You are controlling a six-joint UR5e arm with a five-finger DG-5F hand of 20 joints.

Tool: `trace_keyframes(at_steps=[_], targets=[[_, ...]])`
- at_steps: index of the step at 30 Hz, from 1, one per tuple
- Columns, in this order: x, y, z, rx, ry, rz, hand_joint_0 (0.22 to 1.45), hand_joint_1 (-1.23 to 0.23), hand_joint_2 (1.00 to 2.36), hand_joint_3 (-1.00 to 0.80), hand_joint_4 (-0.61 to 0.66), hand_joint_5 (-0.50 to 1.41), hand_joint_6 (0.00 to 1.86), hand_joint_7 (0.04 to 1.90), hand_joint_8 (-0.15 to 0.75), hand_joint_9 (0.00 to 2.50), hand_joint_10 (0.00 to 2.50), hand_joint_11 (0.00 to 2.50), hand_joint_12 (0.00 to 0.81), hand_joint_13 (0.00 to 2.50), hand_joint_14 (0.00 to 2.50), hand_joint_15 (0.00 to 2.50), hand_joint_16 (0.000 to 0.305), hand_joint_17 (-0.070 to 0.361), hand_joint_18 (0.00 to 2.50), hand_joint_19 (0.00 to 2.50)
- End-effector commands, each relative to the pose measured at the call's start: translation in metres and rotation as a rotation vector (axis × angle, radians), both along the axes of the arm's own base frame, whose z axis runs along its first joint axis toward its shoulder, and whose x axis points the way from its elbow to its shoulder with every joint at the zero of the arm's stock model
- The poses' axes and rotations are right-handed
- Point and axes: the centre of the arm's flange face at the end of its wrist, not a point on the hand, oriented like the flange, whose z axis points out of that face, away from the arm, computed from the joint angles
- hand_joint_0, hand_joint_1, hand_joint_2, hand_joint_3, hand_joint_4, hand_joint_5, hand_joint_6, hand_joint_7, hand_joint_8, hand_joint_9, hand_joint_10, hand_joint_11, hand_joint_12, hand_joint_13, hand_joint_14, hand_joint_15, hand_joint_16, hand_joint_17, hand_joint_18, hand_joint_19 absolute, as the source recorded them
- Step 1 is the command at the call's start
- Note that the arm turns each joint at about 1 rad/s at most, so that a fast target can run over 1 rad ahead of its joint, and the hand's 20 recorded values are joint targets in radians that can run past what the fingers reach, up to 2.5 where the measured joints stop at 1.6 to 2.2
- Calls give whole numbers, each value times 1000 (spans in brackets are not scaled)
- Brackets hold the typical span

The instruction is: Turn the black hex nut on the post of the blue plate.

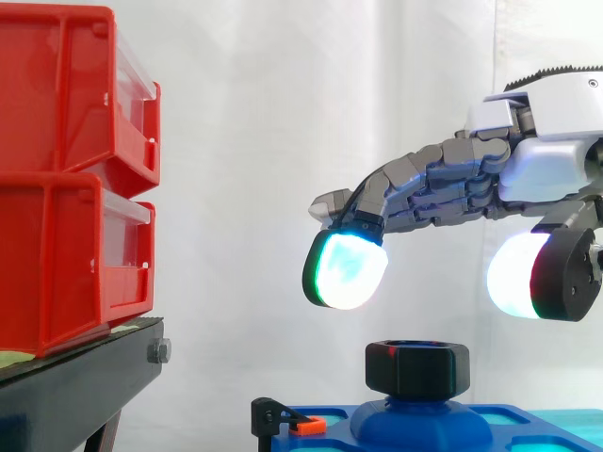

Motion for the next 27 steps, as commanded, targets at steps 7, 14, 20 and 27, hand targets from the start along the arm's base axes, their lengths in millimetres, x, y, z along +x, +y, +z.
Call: trace_keyframes(at_steps=[7,14,20,27], targets=[[0,-3,-1,-9,1,-6,433,-670,1000,-500,99,-299,502,696,144,0,0,0,314,0,0,0,46,104,0,40],[-1,-11,0,-36,4,-53,433,-665,1000,-500,101,-298,502,698,145,0,0,0,312,0,0,0,46,104,0,49],[-1,-12,0,-4,-2,-69,433,-666,1000,-500,102,-297,502,697,148,0,0,0,313,0,0,0,46,103,0,46],[5,-5,7,20,-43,-39,435,-665,1000,-500,102,-297,502,694,145,0,0,0,311,0,0,0,46,103,0,53]])
